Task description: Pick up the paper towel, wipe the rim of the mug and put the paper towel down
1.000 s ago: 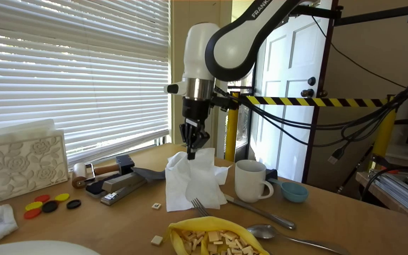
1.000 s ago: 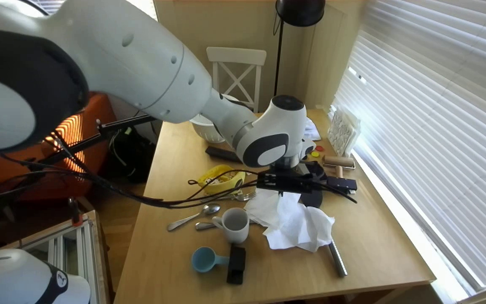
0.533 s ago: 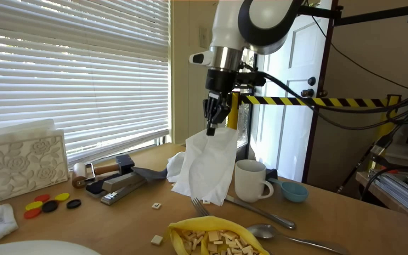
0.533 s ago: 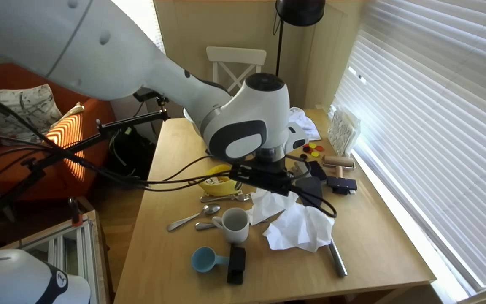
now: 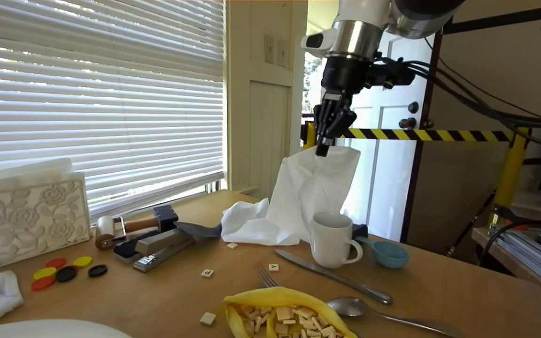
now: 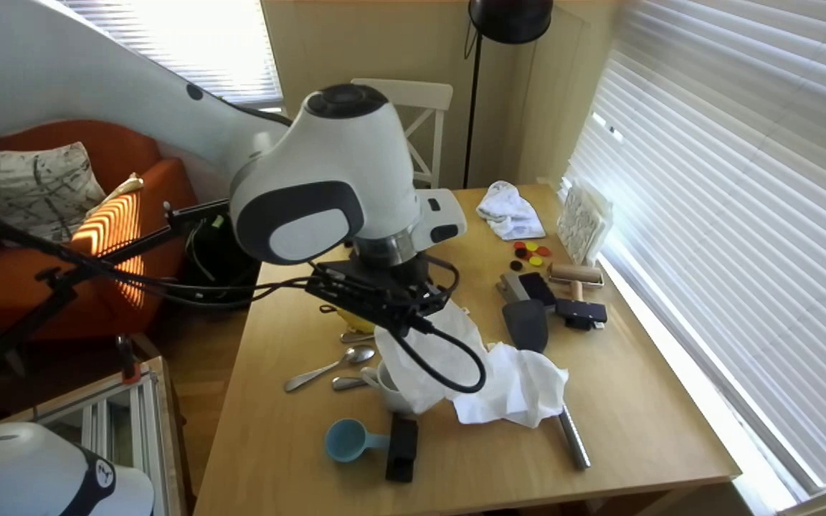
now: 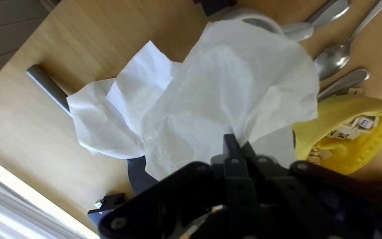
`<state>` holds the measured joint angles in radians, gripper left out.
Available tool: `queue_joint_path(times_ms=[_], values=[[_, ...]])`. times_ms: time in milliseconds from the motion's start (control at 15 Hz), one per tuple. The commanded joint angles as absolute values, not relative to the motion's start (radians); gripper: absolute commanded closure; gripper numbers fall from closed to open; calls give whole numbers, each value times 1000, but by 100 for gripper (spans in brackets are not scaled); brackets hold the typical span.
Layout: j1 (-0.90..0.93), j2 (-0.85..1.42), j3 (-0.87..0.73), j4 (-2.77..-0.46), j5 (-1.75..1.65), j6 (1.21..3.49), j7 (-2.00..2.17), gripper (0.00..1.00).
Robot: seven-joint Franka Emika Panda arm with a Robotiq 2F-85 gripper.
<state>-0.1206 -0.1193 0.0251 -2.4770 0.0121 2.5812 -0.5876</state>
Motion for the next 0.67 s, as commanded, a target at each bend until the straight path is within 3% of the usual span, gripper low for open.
queue_joint_path(times_ms=[0, 600], values=[[-73, -253, -11, -2577, -44, 2507, -542, 100], [-3, -1, -81, -2500, 50, 2606, -723, 100]])
